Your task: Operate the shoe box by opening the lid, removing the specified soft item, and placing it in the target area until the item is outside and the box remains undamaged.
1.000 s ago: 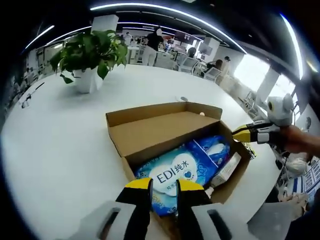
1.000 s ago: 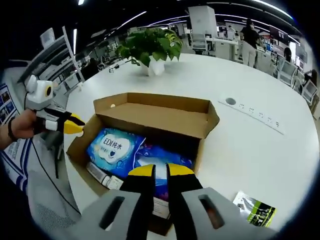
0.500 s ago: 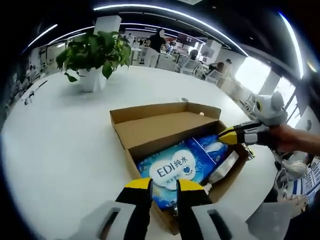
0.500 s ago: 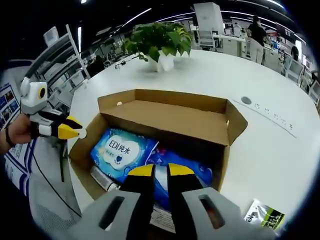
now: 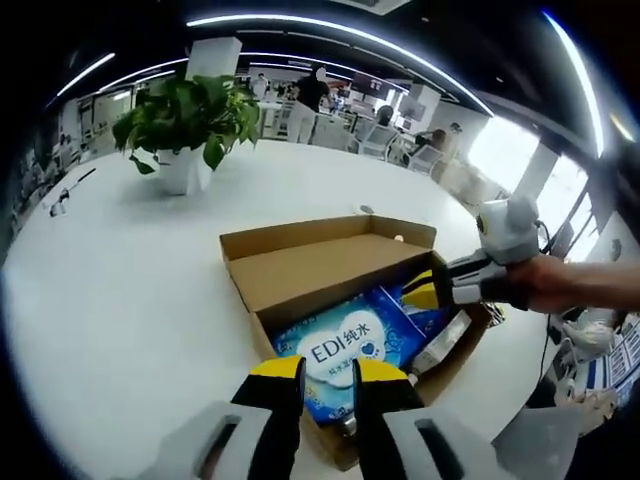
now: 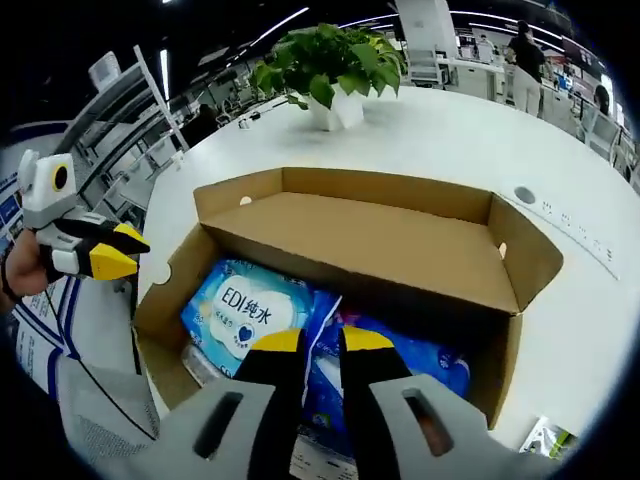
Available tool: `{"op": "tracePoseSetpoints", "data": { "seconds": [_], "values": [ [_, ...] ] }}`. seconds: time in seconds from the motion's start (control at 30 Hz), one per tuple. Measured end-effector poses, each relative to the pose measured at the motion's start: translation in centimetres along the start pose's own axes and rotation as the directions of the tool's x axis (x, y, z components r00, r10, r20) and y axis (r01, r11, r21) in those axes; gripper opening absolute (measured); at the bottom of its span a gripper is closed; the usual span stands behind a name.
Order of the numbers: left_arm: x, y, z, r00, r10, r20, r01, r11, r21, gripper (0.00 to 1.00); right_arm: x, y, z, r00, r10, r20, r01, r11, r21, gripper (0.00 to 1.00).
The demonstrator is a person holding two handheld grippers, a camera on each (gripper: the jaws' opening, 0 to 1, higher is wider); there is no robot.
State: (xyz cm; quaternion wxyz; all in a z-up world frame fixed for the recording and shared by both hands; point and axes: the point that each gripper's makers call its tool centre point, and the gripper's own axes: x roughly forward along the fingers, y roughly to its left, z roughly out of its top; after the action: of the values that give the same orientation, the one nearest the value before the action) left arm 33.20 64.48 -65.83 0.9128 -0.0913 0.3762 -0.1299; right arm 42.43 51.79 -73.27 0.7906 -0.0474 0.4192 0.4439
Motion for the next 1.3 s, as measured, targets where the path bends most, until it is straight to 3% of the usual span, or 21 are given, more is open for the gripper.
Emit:
{"op": "tracePoseSetpoints", "data": {
  "seconds": [0.27, 0.6, 0.83, 1.03, 1.3],
  "values": [
    [-0.4, -0.3, 0.4, 1.0, -0.004, 0.008, 0.004, 1.0, 0.005, 0.19, 0.6, 1.0, -0.7, 0.999, 0.02, -0.028, -0.019, 1.0, 0.007, 0.12],
    [-0.8, 0.0, -0.4, 1.0, -0.001, 0.004, 0.001, 1.0, -0.016, 0.18, 1.7, 1.8, -0.8, 0.999, 0.03, -0.035, -0.029, 0.999, 0.027, 0.13],
    [-0.8, -0.1, -0.6, 1.0, -0.008, 0.009, 0.008, 1.0, -0.027, 0.18, 1.8, 1.5, -1.0, 0.999, 0.006, -0.032, -0.005, 0.999, 0.041, 0.06],
    [-0.8, 0.0, -0.9, 1.0, -0.013, 0.008, 0.013, 0.999, -0.031, 0.18, 1.0, 3.1, -1.0, 1.0, -0.018, -0.012, 0.018, 0.999, -0.033, 0.03],
    [-0.6, 0.3, -0.3, 1.0, -0.018, 0.022, 0.019, 0.999, -0.037, 0.18, 0.8, 2.8, -0.2, 1.0, -0.024, 0.006, 0.024, 0.997, -0.074, 0.03]
  ]
}}
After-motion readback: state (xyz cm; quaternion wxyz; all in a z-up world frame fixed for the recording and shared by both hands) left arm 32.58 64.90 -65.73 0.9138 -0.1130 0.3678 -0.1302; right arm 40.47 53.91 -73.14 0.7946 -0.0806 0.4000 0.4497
